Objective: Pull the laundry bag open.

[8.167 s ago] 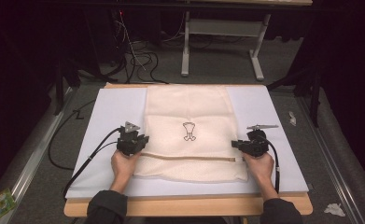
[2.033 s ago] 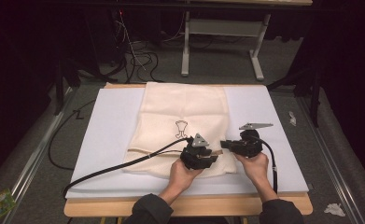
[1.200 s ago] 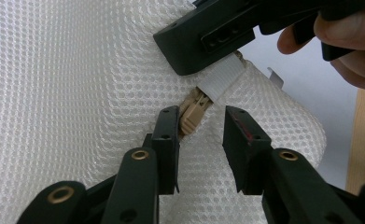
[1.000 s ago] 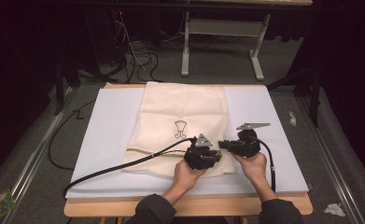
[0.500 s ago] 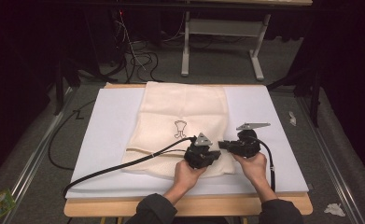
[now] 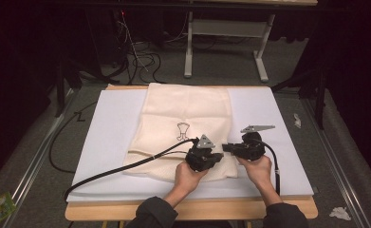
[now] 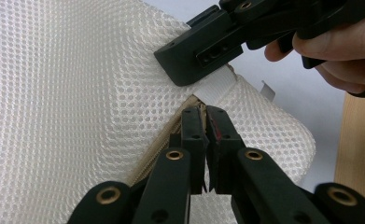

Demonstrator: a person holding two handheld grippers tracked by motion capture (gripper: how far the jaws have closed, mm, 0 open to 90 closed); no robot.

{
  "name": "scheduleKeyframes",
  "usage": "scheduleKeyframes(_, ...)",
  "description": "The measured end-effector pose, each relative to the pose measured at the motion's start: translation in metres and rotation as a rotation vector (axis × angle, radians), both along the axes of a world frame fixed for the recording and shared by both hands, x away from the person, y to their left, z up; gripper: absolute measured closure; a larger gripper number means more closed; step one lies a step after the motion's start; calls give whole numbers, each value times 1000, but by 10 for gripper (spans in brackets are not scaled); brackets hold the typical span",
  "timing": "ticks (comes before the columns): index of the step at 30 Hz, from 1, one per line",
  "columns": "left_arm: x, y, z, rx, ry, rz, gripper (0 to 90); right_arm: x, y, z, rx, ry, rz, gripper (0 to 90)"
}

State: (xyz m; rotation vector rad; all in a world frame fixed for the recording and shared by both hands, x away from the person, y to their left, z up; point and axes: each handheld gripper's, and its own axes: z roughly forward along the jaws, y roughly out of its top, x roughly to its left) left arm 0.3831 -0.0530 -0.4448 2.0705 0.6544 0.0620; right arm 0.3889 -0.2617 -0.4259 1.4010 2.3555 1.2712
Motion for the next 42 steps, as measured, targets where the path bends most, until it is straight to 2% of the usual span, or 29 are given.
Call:
scheduleKeyframes(31, -2, 3, 3, 32, -10, -9, 873, -1, -1, -1, -2, 3, 12, 883)
scheduleKeyframes(42, -2, 4, 4, 37, -1, -9, 874, -2, 0, 0, -1, 3, 19, 884)
